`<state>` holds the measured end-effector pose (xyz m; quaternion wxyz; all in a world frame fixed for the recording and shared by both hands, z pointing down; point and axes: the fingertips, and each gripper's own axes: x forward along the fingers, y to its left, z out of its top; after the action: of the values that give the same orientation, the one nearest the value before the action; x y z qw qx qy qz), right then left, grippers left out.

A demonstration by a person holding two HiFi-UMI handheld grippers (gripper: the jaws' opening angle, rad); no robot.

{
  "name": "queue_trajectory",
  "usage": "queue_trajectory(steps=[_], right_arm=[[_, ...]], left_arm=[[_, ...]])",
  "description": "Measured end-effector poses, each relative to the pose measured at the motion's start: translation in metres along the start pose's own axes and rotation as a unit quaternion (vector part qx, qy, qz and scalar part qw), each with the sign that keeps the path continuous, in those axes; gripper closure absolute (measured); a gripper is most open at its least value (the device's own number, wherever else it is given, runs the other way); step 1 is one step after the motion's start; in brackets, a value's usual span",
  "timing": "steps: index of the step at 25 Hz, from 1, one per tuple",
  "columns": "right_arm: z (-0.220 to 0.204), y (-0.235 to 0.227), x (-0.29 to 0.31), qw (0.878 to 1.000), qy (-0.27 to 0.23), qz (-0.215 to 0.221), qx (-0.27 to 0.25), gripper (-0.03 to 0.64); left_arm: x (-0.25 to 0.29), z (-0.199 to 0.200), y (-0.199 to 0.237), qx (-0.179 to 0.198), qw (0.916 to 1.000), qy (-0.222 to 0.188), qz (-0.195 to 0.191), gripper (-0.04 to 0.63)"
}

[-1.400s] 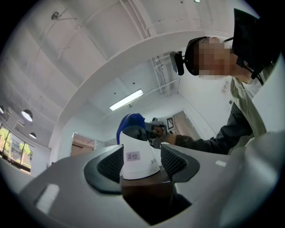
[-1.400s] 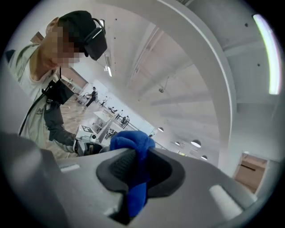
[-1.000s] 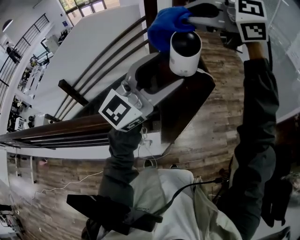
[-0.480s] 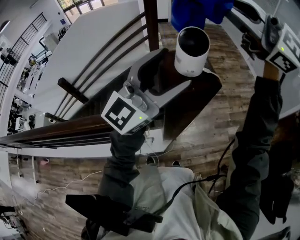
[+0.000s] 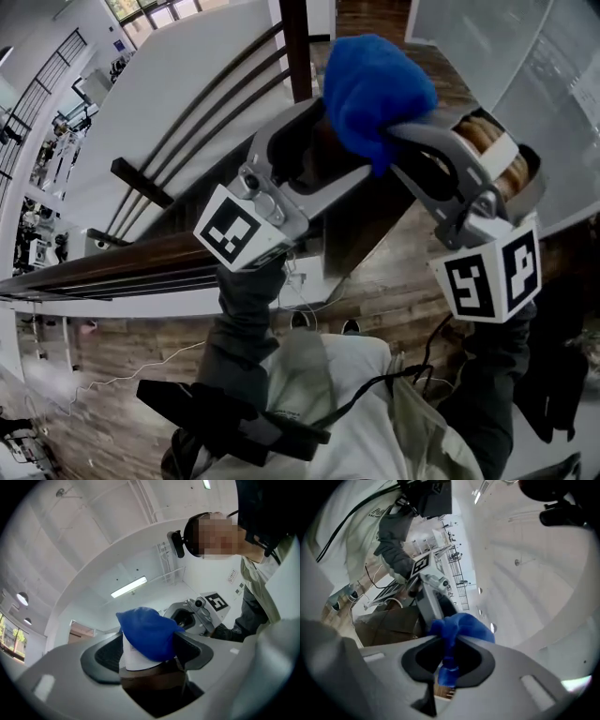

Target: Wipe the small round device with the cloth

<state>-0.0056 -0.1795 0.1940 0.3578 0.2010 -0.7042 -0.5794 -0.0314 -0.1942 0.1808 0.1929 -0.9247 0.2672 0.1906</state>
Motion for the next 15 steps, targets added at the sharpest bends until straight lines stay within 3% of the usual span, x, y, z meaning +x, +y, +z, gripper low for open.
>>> queue_trajectory(steps=[3,6,9,15], right_arm=[[0.002,0.006,-0.004,1.0,0.002,0.0,-0.003,0.558],[0.005,-0.027,-0.017,0.997,0.023,-0.056,-0.04,0.558],[0.01,-0.062,-0.014,0.99,0.055,-0.098,-0.084,0.558],[0.025,-0.036,0.027,0.987,0.074,-0.036,-0.139,0.558]], left_arm=[[-0.002,-0.002,-0.005,-0.001,1.0,-0.002,-0.006,0.267],[-0.006,-0.007,-0.005,-0.005,0.9999,0.009,-0.005,0.265],[-0.006,0.002,0.003,-0.01,0.9998,-0.018,0.004,0.255],[-0.008,0.005,0.007,-0.024,0.9991,-0.032,0.013,0.241]])
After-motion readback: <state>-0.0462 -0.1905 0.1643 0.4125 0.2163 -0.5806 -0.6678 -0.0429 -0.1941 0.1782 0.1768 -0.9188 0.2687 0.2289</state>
